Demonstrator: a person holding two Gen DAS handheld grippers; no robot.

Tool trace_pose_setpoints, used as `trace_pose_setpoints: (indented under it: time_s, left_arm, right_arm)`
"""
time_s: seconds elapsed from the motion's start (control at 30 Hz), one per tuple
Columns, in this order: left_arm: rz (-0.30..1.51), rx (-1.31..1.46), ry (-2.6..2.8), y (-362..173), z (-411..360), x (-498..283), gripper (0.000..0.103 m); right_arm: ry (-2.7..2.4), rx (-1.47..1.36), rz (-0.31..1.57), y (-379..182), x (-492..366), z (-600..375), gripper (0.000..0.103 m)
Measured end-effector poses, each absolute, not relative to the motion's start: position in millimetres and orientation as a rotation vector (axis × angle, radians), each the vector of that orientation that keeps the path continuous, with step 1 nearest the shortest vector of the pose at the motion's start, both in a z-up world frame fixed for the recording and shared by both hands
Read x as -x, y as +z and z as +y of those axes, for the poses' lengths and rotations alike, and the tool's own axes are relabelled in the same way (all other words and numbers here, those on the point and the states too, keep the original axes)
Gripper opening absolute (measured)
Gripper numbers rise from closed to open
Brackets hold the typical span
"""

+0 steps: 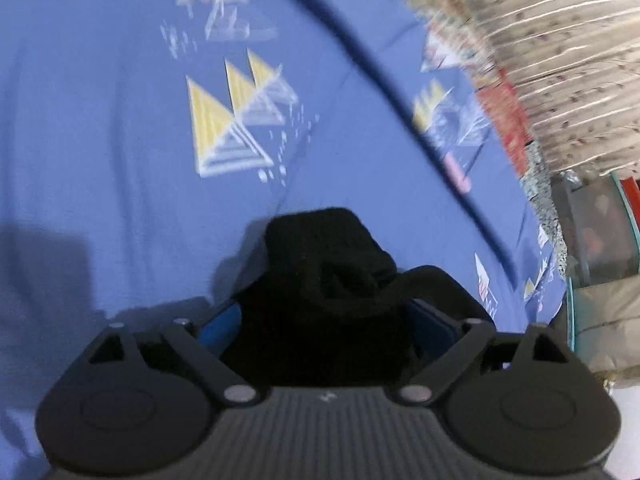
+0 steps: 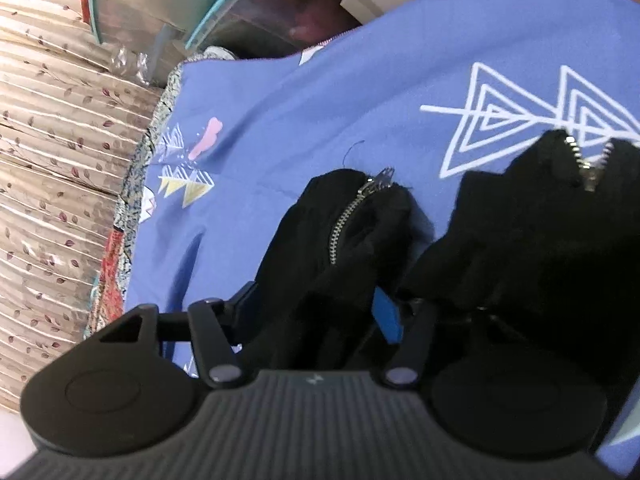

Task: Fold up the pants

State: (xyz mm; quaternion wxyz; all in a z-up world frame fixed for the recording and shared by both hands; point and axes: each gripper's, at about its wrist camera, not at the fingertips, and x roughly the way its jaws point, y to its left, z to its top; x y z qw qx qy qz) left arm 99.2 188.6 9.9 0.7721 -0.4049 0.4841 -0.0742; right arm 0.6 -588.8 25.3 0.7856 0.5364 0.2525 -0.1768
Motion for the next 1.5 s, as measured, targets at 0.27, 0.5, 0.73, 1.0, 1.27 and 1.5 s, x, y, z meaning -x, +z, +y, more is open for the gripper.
trace_pose_setpoints:
  time_s: [0.27, 0.5, 0.73, 1.0, 1.27, 1.5]
  left_arm:
    - [0.902, 0.919, -0.217, 67.3, 174.7, -145.9, 0.018]
    - [0.606, 0.796, -0.324, 109.4, 174.7, -50.3, 0.024]
    - [0.953, 0.861, -0.123, -13.5, 179.2, 34.8, 0.024]
    - [0.902, 0.844, -0.107, 6.0, 201.7, 46.7, 0.057]
    - [0.788, 0.67, -0.079, 50.9, 219.9, -16.8, 0.095]
    - [0.98, 0.611, -0.146, -4.4, 169.6, -88.8, 0.086]
  right_arm:
    - [-0.352, -1.075, 0.489, 59.7, -45.4, -598.9, 0.012]
    - [-0.216, -1.067, 0.246, 114.1, 52.1, -623.4, 0.013]
    - [-0.391, -1.038, 0.503, 34.2, 150.0, -624.7, 0.013]
    - [-0.573, -1.167, 0.505, 3.1, 195.4, -630.3, 0.047]
    - [-0.559, -0.841, 0.408, 60.1, 178.1, -596.6, 0.047]
    - [-0.052, -0.646, 0.618, 78.1, 52.6, -477.6, 0.05]
